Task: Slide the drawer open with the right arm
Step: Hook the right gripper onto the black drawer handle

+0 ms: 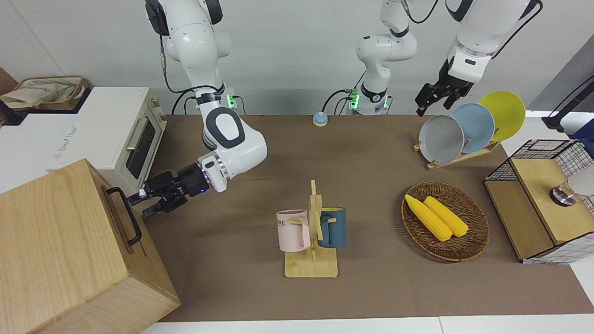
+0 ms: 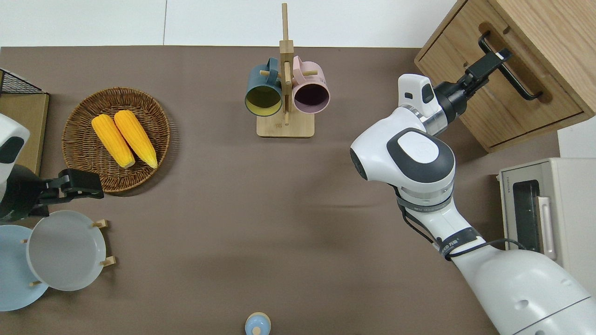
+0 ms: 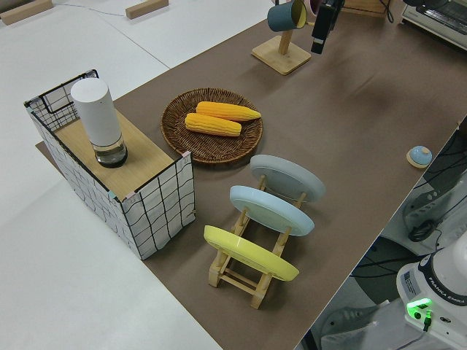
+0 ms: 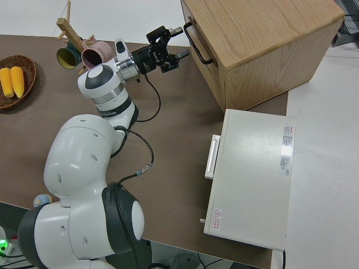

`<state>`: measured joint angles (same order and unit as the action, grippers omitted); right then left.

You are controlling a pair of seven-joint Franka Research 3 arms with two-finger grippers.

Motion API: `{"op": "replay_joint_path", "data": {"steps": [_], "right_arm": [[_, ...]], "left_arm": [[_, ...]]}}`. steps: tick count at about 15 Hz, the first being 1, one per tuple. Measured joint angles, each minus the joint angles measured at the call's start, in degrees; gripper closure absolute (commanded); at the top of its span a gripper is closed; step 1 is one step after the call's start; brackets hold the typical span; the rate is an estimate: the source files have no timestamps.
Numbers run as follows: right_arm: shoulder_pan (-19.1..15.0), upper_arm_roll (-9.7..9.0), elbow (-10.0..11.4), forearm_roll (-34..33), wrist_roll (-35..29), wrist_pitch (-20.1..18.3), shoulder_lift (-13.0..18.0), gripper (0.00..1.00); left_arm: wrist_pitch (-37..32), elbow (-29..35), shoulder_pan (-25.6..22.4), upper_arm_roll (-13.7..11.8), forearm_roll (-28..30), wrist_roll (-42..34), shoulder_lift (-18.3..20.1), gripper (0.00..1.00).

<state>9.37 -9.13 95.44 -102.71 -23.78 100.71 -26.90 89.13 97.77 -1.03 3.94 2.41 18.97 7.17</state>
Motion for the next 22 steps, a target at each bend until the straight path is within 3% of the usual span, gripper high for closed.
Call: {"op": "replay_joint_path", "data": {"steps": [4, 9, 11, 14, 15, 16, 22], "right_arm": [[0.04, 0.41, -0.08, -0.17, -1.00, 1.77, -0.10, 0.118], [-0.07, 3.19, -0.08, -1.61, -2.26, 5.79, -0.11, 0.132], [-0.23, 3.50, -0.08, -1.93, -2.58, 6.35, -0.14, 0.249], [-0.39, 3.52, -0.08, -2.24, -3.79, 6.53, -0.24, 0.771], [-0.46, 3.52, -0.08, -2.26, -4.51, 6.74, -0.27, 0.913], [-0.55, 3.52, -0.08, -2.27, -5.21, 6.90, -0.28, 0.994], [-0.58, 3.37, -0.09, -2.25, -8.46, 7.03, -0.42, 1.000]], "left_arm": [[0.00, 0.00, 0.00, 0.00, 0.00, 0.00, 0.00, 0.01], [0.00, 0.00, 0.00, 0.00, 0.00, 0.00, 0.00, 0.01], [0.00, 0.00, 0.00, 0.00, 0.00, 0.00, 0.00, 0.01], [0.00, 0.00, 0.00, 0.00, 0.00, 0.00, 0.00, 0.01], [0.00, 0.00, 0.00, 0.00, 0.00, 0.00, 0.00, 0.01], [0.00, 0.00, 0.00, 0.00, 0.00, 0.00, 0.00, 0.01], [0.00, 0.00, 0.00, 0.00, 0.00, 0.00, 0.00, 0.01]]}}
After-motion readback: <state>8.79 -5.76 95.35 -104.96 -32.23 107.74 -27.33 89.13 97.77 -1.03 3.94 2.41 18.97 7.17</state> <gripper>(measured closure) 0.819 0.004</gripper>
